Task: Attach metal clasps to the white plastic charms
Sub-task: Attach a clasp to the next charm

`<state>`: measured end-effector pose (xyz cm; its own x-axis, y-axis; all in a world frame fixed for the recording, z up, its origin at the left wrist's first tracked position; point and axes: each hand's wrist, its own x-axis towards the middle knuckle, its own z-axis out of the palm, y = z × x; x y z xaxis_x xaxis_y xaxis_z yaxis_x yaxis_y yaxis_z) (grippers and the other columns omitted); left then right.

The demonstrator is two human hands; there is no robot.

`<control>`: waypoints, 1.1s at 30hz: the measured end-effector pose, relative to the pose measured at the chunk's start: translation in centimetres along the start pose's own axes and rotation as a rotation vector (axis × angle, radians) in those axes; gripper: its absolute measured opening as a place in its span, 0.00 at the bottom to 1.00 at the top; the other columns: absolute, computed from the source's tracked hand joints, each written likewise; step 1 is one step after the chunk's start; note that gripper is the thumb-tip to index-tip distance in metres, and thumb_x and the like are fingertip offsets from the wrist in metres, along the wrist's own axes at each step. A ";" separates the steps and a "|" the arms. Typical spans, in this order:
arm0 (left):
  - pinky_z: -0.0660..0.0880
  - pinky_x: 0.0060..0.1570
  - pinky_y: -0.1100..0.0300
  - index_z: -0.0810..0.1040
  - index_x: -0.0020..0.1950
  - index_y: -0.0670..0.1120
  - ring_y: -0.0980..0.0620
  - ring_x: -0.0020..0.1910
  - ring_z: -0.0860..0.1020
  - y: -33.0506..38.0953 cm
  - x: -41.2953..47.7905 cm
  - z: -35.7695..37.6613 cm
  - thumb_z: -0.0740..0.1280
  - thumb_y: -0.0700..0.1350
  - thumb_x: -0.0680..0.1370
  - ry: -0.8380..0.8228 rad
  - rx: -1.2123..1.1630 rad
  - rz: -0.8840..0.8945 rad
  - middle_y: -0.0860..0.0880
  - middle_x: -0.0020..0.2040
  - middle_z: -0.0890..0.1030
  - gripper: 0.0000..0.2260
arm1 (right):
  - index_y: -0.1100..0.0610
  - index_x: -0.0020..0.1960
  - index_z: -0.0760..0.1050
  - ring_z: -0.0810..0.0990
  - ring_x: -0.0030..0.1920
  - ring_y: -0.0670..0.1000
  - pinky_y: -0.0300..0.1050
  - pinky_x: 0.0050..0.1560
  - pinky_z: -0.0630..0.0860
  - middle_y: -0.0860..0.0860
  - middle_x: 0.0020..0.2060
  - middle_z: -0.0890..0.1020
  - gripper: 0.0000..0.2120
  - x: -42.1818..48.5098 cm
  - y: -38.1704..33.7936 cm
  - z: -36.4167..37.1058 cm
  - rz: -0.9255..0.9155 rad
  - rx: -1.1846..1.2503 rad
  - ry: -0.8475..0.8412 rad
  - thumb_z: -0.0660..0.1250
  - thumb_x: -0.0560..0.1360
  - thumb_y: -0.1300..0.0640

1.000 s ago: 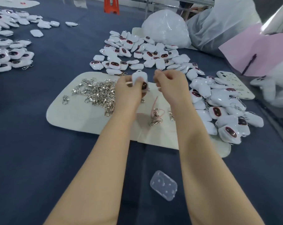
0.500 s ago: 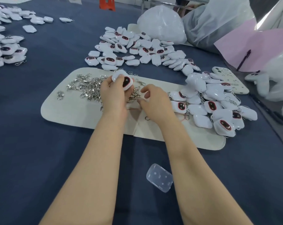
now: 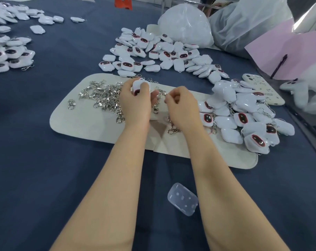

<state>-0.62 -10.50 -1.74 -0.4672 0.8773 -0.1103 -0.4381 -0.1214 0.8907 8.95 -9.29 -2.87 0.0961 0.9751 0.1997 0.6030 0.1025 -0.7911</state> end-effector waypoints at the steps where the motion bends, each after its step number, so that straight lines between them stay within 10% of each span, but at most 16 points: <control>1: 0.79 0.32 0.64 0.70 0.54 0.43 0.56 0.31 0.82 0.0 -0.1 0.1 0.60 0.35 0.77 -0.008 0.037 0.013 0.46 0.45 0.77 0.08 | 0.53 0.45 0.71 0.78 0.46 0.49 0.42 0.47 0.72 0.50 0.45 0.82 0.03 0.1 -0.1 -0.6 0.026 0.094 0.015 0.61 0.78 0.57; 12: 0.73 0.42 0.67 0.79 0.49 0.47 0.66 0.38 0.75 -0.5 -0.3 0.3 0.69 0.42 0.75 -0.250 0.569 0.239 0.59 0.40 0.77 0.05 | 0.50 0.40 0.75 0.79 0.38 0.43 0.40 0.45 0.76 0.48 0.38 0.81 0.08 0.4 -0.2 -3.0 -0.041 0.283 -0.050 0.65 0.76 0.60; 33: 0.72 0.39 0.61 0.76 0.36 0.50 0.55 0.33 0.74 -0.5 -0.6 0.5 0.68 0.38 0.73 -0.279 0.529 0.068 0.49 0.36 0.78 0.09 | 0.56 0.51 0.77 0.80 0.43 0.46 0.42 0.48 0.79 0.50 0.41 0.82 0.05 0.4 -0.2 -2.5 0.036 0.371 -0.145 0.63 0.78 0.60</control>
<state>0.25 -10.77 -1.88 -0.2302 0.9731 0.0106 0.0604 0.0034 0.9982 10.80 -9.40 -1.18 -0.0171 0.9943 0.1055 0.2714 0.1062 -0.9566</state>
